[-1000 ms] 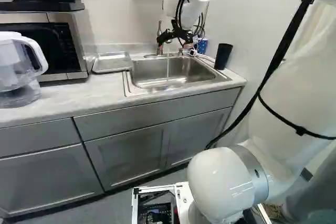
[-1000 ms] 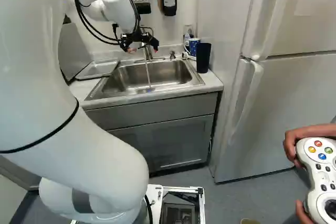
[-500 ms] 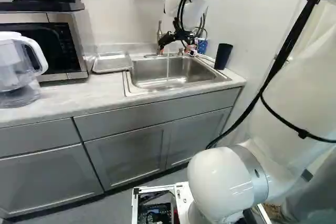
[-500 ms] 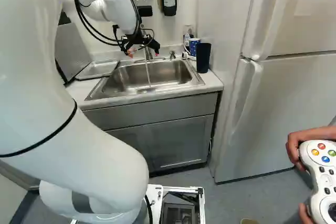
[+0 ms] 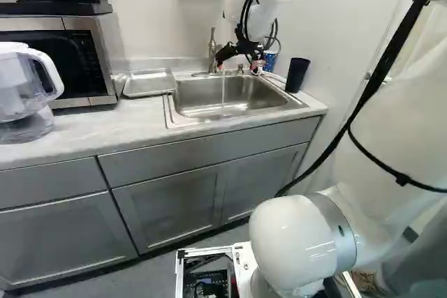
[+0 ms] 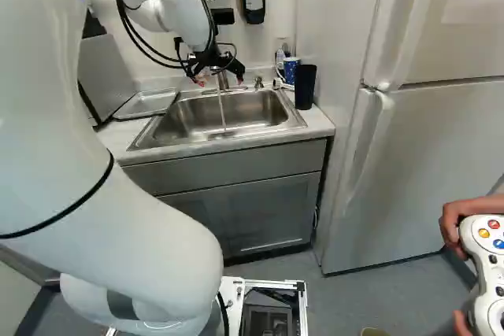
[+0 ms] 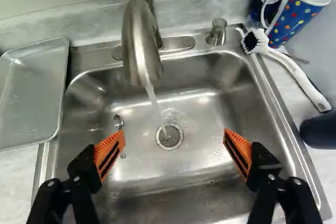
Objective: Rinse the cup and place it in the tray
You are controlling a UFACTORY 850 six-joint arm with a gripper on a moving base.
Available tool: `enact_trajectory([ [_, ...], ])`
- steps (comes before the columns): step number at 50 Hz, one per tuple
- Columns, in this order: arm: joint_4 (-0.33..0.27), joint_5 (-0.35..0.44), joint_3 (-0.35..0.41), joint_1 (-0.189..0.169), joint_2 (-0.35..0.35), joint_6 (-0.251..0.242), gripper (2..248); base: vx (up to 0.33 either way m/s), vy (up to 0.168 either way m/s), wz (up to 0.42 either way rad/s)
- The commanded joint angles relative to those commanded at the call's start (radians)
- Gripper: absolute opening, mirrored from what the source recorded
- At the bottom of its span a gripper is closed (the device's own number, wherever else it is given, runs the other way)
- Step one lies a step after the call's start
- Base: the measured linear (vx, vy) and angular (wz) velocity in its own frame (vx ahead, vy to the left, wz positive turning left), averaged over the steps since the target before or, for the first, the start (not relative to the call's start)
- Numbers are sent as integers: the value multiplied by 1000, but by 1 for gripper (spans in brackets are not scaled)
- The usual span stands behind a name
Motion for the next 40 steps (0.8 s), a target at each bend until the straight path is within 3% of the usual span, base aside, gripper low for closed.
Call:
enact_trajectory([
  [40, 0, 54, 65, -140, 48, 0, 247, 0, 0, 0],
])
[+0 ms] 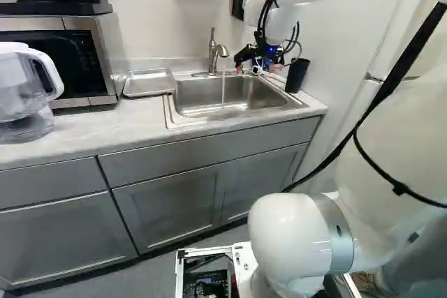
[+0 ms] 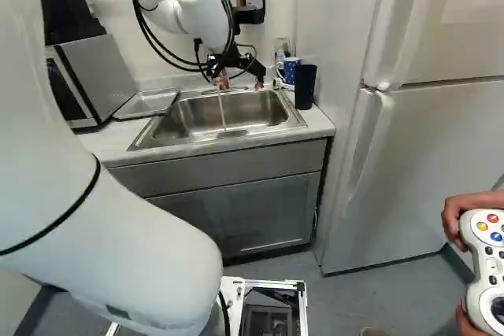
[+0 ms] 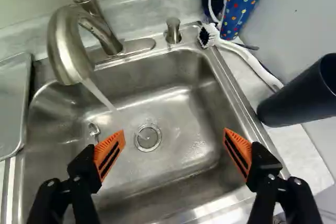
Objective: Rinse the cup and place it in the tray
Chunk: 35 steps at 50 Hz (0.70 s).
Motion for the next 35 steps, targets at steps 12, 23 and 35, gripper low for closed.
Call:
enact_trajectory([
  [12, 0, 52, 8, -33, -22, 0, 247, 0, 0, 0],
  [23, 0, 110, 24, -58, -32, 0, 247, 0, 0, 0],
  [35, 0, 174, 64, -87, -19, 0, 247, 0, 0, 0],
])
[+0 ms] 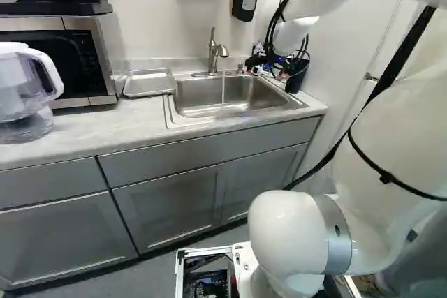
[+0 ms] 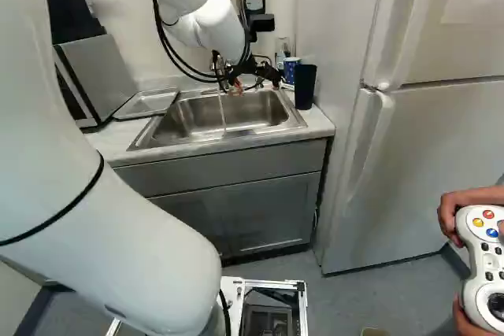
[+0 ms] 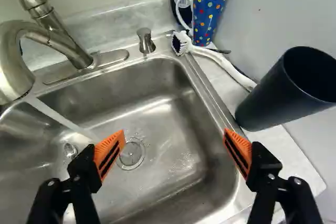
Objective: Rinse the cup and place it in the tray
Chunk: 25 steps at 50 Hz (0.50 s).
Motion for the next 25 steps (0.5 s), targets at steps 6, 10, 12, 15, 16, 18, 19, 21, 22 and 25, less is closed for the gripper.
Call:
enact_trajectory([
  [6, 0, 32, 25, -16, 12, 0, 247, 0, 0, 0],
  [10, 0, 56, 42, -28, 19, 0, 247, 0, 0, 0],
  [12, 0, 65, 47, -33, 21, 0, 247, 0, 0, 0],
  [15, 0, 82, 56, -41, 23, 0, 247, 0, 0, 0],
  [16, 0, 88, 59, -44, 23, 0, 247, 0, 0, 0],
  [18, 0, 100, 64, -50, 24, 0, 247, 0, 0, 0],
  [19, 0, 106, 66, -53, 24, 0, 247, 0, 0, 0],
  [21, 0, 118, 71, -58, 24, 0, 247, 0, 0, 0],
  [22, 0, 124, 73, -61, 24, 0, 247, 0, 0, 0],
  [25, 0, 142, 80, -69, 24, 0, 247, 0, 0, 0],
])
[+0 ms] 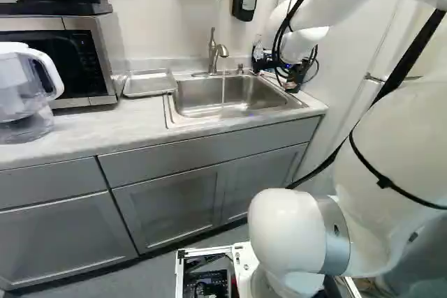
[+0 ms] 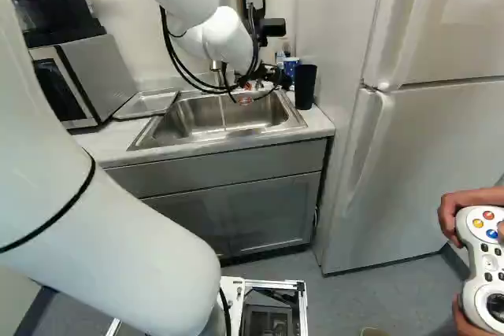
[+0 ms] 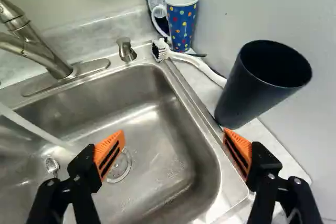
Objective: Rinse the cup and place it in the tray
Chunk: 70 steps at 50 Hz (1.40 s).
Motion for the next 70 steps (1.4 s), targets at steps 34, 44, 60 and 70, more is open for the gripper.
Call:
enact_trajectory([
  [34, 12, 211, 75, -66, -2, 0, 247, 0, 0, 0],
  [44, 33, 270, 81, -72, -20, 0, 247, 0, 0, 0],
  [60, 89, 347, 85, -78, -53, 0, 247, 0, 0, 0],
  [70, 128, 360, 88, -81, -73, 0, 247, 0, 0, 0],
])
